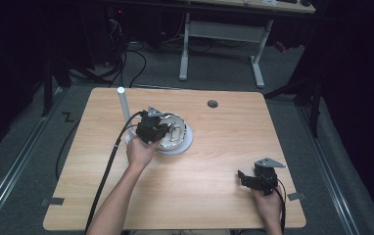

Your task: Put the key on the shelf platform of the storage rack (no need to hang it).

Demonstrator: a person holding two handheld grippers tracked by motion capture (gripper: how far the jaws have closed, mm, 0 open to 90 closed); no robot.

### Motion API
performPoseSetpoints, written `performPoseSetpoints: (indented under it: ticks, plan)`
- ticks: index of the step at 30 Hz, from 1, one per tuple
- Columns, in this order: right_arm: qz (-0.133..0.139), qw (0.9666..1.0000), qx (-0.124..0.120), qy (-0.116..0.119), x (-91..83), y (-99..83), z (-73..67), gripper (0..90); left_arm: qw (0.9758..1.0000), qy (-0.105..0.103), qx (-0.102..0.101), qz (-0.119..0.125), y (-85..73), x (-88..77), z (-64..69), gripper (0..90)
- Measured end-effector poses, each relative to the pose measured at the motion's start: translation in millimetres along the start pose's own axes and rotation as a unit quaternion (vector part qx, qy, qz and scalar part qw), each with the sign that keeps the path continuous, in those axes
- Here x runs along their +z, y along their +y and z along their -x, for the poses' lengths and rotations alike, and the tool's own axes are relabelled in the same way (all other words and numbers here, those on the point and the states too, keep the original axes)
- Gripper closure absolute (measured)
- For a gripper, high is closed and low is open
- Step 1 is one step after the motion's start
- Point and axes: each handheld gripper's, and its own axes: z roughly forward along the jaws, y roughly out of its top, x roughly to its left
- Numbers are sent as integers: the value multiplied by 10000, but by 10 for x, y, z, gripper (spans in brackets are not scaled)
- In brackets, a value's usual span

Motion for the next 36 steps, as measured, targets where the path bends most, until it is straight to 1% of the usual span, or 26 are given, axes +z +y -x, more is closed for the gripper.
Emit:
performPoseSetpoints:
  ticks: [1, 2, 4, 6, 7, 9, 10, 14, 17, 19, 20, 21, 22, 24, 26, 29, 30, 32, 33, 34, 36]
  plan:
    - [0, 10000, 0, 0, 0, 0, 0, 232, 10000, 17, -34, -2, -8, 14, 1, 817]
    - [0, 10000, -1, 0, 0, 0, 0, 232, 10000, 9, 27, -2, -12, 31, -8, 817]
    - [0, 10000, 1, 0, 0, 0, 0, 232, 10000, 46, 15, 8, -9, 57, -12, 817]
    - [0, 10000, 0, 0, 0, 0, 0, 232, 10000, 58, -34, 31, 13, 77, -15, 815]
    - [-1, 10000, 0, 0, 0, 0, 0, 232, 9999, 93, -122, 49, 18, 85, -7, 815]
    - [0, 10000, 1, 0, 0, 0, 0, 232, 9999, 65, -71, 67, 20, 105, -16, 814]
    - [0, 10000, 1, 0, 0, 0, 0, 232, 9999, 80, -77, 72, 15, 117, -18, 814]
    - [0, 10000, 1, 0, 0, 0, 0, 232, 9998, 174, -15, 68, -19, 176, -47, 804]
    - [0, 10000, 1, 0, 0, 0, 0, 232, 9996, 239, 100, 59, -43, 212, -82, 803]
    - [0, 10000, 0, 0, 0, 0, 0, 233, 9996, 265, 71, 68, -44, 214, -81, 800]
    - [0, 10000, 0, 1, 0, 0, 0, 232, 9997, 229, 31, 58, -42, 204, -70, 794]
    - [0, 10000, 1, 1, 0, 0, 0, 232, 9997, 237, 19, 68, -38, 198, -65, 783]
    - [0, 10000, 1, 2, 0, 0, 0, 232, 9998, 200, 30, 46, -36, 187, -61, 754]
    - [-1, 10000, -1, 2, 0, 0, 0, 232, 9997, 200, 85, 86, -38, 171, -59, 691]
    - [0, 10000, 0, 2, 0, 0, 0, 232, 9996, 226, 125, 137, -37, 149, -66, 658]
    - [-1, 10000, 1, 1, 0, 0, 0, 232, 9996, 190, 102, 159, -10, 94, -90, 597]
    - [0, 10000, 0, 1, 0, 0, 0, 232, 9997, 198, 65, 160, 0, 70, -96, 583]
    - [0, 10000, -2, 1, 0, 0, 0, 232, 9997, 178, 116, 150, 17, 30, -123, 554]
    - [0, 10000, 0, 1, 0, 0, -1, 232, 9996, 211, 91, 156, 21, 20, -126, 542]
    - [-1, 10000, -2, 0, 0, 0, 0, 232, 9995, 216, 140, 180, 29, 1, -142, 532]
    - [0, 10000, -4, 0, 0, 0, -1, 232, 9994, 204, 145, 219, 47, -33, -160, 520]
